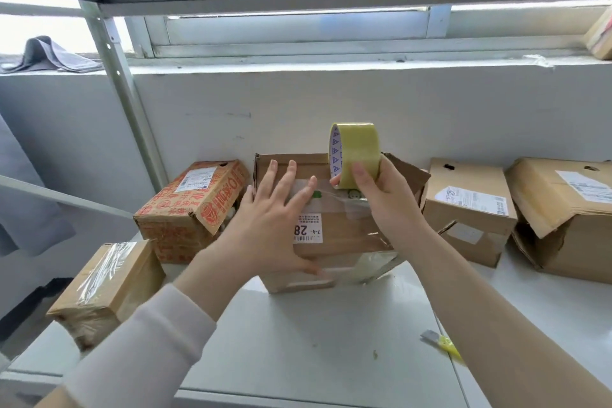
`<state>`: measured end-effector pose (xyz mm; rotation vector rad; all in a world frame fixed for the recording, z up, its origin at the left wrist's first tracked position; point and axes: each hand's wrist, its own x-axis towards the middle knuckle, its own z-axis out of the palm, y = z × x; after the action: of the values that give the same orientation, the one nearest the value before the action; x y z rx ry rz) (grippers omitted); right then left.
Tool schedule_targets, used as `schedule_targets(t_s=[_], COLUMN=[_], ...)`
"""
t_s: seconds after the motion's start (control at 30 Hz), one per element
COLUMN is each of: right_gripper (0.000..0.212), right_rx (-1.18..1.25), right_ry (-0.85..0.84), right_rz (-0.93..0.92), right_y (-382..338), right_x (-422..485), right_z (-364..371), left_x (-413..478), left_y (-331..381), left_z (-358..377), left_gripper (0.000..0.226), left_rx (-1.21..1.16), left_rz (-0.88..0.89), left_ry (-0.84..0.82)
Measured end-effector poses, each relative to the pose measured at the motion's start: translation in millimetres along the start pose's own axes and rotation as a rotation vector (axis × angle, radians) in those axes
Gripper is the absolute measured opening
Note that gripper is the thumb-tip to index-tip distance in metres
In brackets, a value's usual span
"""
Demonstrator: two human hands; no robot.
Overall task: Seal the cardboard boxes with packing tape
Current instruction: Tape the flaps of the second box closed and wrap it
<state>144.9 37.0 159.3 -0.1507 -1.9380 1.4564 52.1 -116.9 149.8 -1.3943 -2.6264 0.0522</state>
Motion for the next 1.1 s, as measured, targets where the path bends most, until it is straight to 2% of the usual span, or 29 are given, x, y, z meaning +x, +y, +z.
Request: schedule_targets(t_s=[0.13, 0.3, 0.43, 0.57, 0.67, 0.8, 0.97, 1.1], right_gripper=[0.006, 0.009, 0.015, 0.018, 0.012, 0.014, 0.027, 0.025], right_rx=[-0.004, 0.043, 0.062, 0.123, 0.1, -0.086, 0.043, 0.01], right_ry=[-0.007, 0.024, 0.069, 0.113, 0.055, 0.024, 0.056, 0.085], right_rz=[0.05, 0.032, 0.085, 0.161, 0.17, 0.145, 0.141, 0.09], right_y=[-1, -28, -23, -18, -12, -23, -55, -44], right_x=[18, 31, 26, 20, 8, 0, -27, -67], right_z=[5, 8, 7, -2, -11, -9, -14, -18], left_x=[15, 23, 21, 24, 25, 22, 21, 18], left_y=[-11, -22, -15, 7, 15, 13, 10, 20], left_z=[-8, -26, -41, -34, -30, -27, -27, -31], left_gripper=[0.116, 0.109, 0.092, 0.094, 0.1, 0.093, 0.093, 0.091], left_rx=[-0.059, -0.112, -0.143, -0.024, -0.096, -0.177, -0.206, -0.16], left_rz=[0.015, 0.028, 0.065, 0.103, 0.126, 0.104, 0.031, 0.045], left_ry=[0.034, -0.033, -0.141, -0.096, -0.098, -0.137, -0.153, -0.154])
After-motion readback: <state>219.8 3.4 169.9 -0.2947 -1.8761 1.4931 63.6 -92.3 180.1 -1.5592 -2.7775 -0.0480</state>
